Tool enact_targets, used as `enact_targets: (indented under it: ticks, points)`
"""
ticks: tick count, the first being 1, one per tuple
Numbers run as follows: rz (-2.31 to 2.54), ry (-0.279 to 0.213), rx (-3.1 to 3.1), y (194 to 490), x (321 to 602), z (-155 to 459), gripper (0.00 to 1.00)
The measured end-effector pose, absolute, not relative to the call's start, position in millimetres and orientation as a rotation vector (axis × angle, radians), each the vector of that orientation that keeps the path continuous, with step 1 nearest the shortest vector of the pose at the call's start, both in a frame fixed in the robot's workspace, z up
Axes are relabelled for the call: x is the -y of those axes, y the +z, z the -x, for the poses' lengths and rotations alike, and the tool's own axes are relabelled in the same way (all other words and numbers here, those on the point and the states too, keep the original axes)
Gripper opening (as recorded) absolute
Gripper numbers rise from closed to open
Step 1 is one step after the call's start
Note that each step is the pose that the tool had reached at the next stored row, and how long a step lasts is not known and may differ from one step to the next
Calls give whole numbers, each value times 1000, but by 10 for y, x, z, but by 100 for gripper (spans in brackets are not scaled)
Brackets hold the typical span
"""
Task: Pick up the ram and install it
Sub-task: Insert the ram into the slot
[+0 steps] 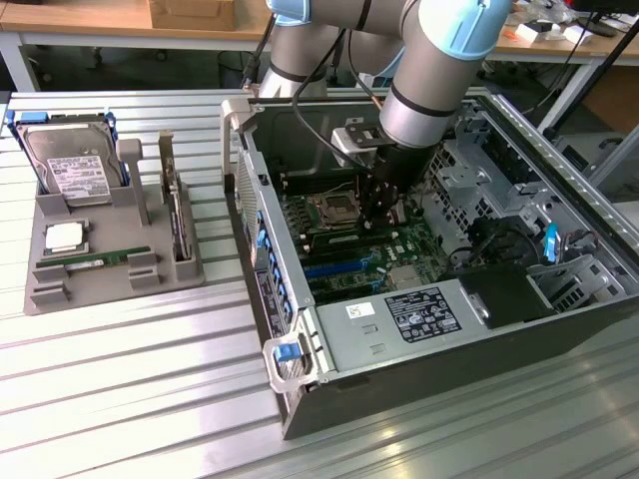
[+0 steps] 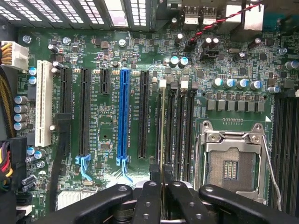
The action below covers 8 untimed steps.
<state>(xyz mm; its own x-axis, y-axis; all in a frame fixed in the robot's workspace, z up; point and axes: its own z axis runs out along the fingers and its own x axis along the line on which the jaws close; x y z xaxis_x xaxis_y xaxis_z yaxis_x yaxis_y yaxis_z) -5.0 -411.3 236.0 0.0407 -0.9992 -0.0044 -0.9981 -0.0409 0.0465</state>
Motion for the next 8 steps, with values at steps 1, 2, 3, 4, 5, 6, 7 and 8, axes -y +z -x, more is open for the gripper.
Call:
enact_targets:
  ticks: [1, 2, 3, 4, 5, 6, 7, 8]
  points:
    - [-2244, -55, 2154, 2357, 4114, 50, 12]
    - [-2244, -55, 2155, 2355, 4116, 51, 12]
    - [-2244, -55, 2154, 2347, 4125, 50, 12]
    - [-2244, -55, 2154, 2347, 4125, 49, 12]
    - [-2244, -55, 2154, 2347, 4125, 49, 12]
    - [-2244, -55, 2154, 2346, 4125, 49, 13]
    - [-2244, -55, 2154, 2346, 4125, 48, 19]
    - [-2244, -55, 2154, 2347, 4125, 49, 19]
